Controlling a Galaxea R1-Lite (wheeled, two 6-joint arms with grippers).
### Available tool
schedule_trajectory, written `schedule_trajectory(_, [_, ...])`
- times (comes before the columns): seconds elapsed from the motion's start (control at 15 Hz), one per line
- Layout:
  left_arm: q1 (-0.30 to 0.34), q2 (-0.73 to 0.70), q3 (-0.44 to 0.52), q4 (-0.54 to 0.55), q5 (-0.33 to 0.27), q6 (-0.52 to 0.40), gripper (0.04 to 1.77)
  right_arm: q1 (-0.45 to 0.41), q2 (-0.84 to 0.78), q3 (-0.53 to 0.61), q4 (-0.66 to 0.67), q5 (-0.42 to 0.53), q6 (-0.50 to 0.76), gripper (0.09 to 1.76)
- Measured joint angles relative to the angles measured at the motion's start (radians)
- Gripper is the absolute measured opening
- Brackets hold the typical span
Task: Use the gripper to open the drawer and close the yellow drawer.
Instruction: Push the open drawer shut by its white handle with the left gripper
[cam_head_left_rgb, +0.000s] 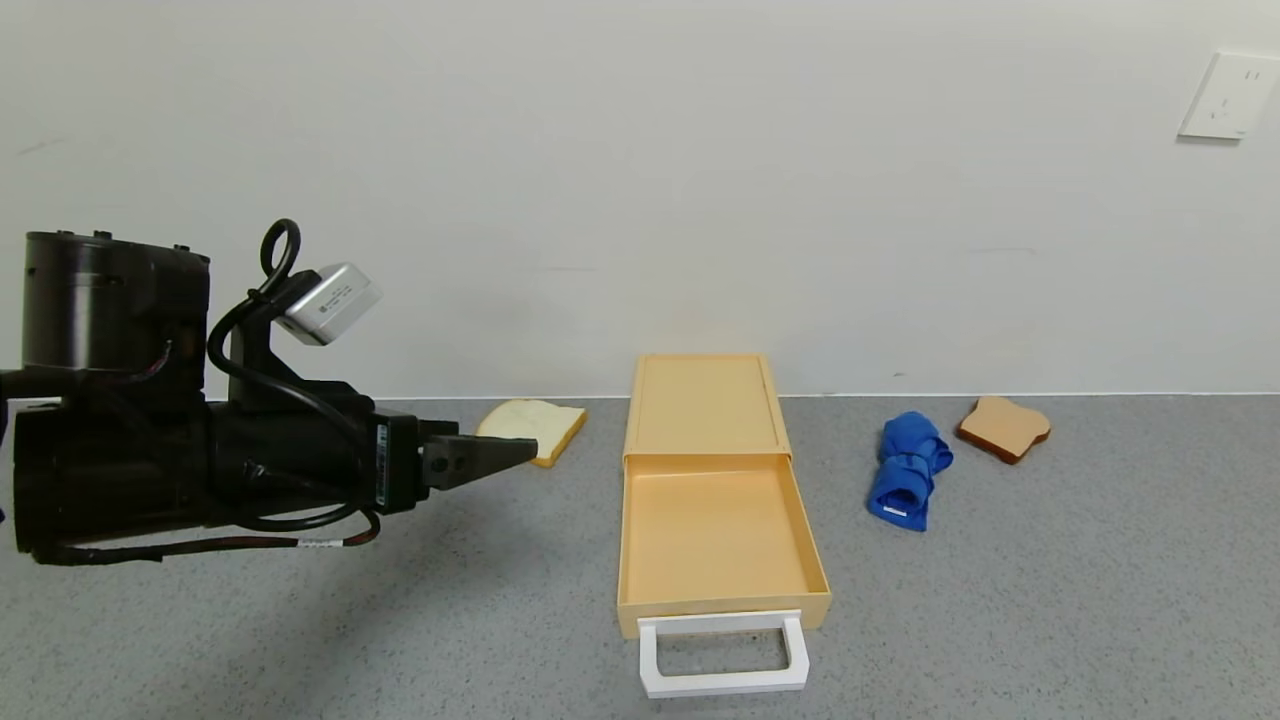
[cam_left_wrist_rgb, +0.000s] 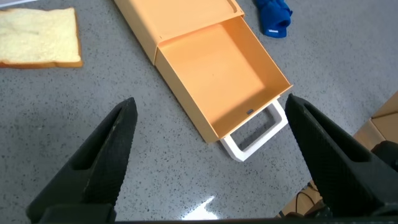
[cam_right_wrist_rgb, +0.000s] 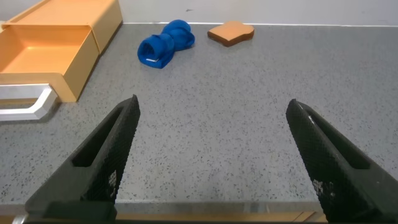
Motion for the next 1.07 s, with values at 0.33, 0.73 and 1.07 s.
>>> schedule_trajectory(0.33, [-0.033,0.005,-0.103,0.157,0.04,-0.047,1.72,0.0,0.0,0.0,0.0,0.0,0.0,1.73])
schedule_trajectory(0.73, [-0.177,0.029,-0.323,0.405,0.262,-0.125,1.72,0.0,0.0,0.0,0.0,0.0,0.0,1.73])
schedule_trajectory(1.07, [-0.291,0.104,-0.523,0.638,0.446,-0.318,1.72,0.0,0.0,0.0,0.0,0.0,0.0,1.73])
